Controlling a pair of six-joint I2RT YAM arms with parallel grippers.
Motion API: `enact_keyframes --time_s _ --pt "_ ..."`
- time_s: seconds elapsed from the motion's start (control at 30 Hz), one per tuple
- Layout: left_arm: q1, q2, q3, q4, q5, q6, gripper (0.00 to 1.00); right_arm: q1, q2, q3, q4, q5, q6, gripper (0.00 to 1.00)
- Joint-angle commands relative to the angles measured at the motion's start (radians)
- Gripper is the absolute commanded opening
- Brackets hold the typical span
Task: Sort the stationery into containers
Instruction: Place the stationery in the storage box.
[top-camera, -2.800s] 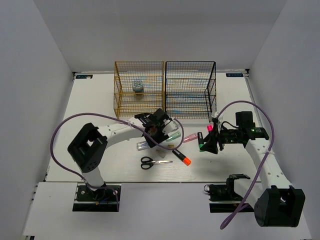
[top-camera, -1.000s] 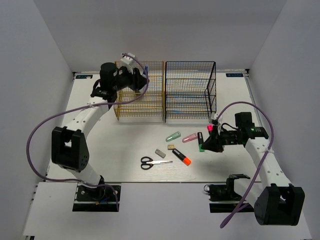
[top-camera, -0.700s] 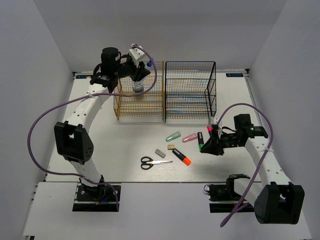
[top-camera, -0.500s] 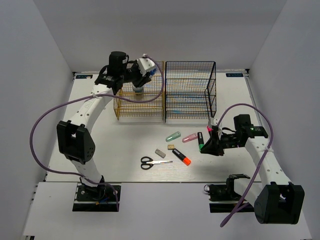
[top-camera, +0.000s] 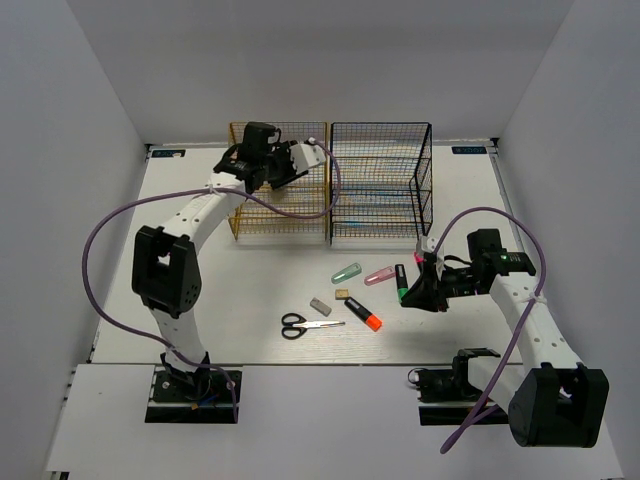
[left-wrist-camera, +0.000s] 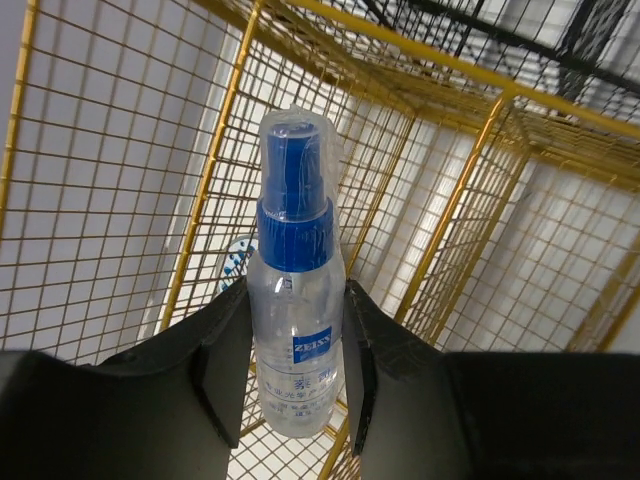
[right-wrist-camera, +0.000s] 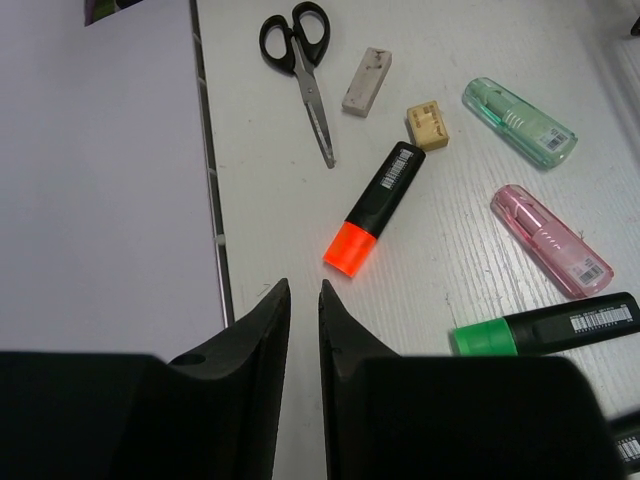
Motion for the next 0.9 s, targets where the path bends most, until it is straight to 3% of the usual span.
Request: enact_keyframes --time_s 0.0,0.07,0.1,0.17,0.27,0.3,0.33,0.43,0.5,0.53,0.6,0.63,0.67,0.8,0.83,0.87 --pt "-0.019 -0.008 -0.001 0.072 -0.091 0.059 0.00 -0.004 0.000 0.027 -0.023 -0.025 -0.022 0.22" --pt "-0.027 -0.004 -0.007 0.088 -0.126 0.068 0.00 -0.004 0.001 0.024 -0.021 -0.025 -0.022 0.22" --pt "-0.033 -0.002 -0.009 0.096 -0.146 0.074 0.05 -0.001 0.003 0.026 -0.026 -0.025 -0.022 0.23" --pt "-0.039 -0.013 -0.033 0.122 -0.175 0.080 0.31 -0.006 0.001 0.024 -0.026 -0.025 -0.022 0.26" --pt "-0.049 -0.029 -0.056 0.159 -0.203 0.077 0.46 -0.007 -0.007 0.026 -0.029 -0.025 -0.025 0.29" --pt "-0.052 -0.031 -0.058 0.170 -0.212 0.075 0.58 -0.004 -0.007 0.027 -0.030 -0.026 -0.026 0.29" --pt "-0.053 -0.040 -0.058 0.176 -0.241 0.066 0.64 -0.004 -0.010 0.027 -0.030 -0.026 -0.026 0.29" --pt "-0.055 -0.059 -0.063 0.176 -0.245 0.053 0.65 -0.004 -0.010 0.029 -0.033 -0.029 -0.026 0.29" --pt "-0.056 -0.068 -0.061 0.179 -0.251 0.037 0.63 -0.004 -0.010 0.027 -0.036 -0.028 -0.025 0.29" --pt "-0.064 -0.082 -0.060 0.180 -0.261 0.022 0.57 -0.004 -0.010 0.027 -0.038 -0.028 -0.025 0.29" --pt "-0.072 -0.106 -0.060 0.179 -0.271 -0.016 0.32 -0.003 -0.004 0.033 -0.038 -0.026 -0.013 0.22" --pt "-0.079 -0.118 -0.060 0.188 -0.293 -0.038 0.17 -0.003 -0.004 0.044 -0.030 -0.016 0.016 0.00" --pt "-0.114 -0.156 -0.060 0.191 -0.313 -0.055 0.00 -0.004 0.002 0.044 -0.013 -0.006 0.076 0.00" --pt "-0.255 -0.276 -0.104 0.130 -0.436 -0.301 0.00 -0.004 0.044 0.053 0.109 0.050 0.343 0.00" --pt "-0.278 -0.295 -0.104 0.086 -0.455 -0.349 0.03 -0.001 0.055 0.071 0.123 0.053 0.369 0.09" --pt "-0.298 -0.330 -0.103 0.028 -0.485 -0.463 0.20 -0.004 0.087 0.085 0.062 0.028 0.325 0.89"
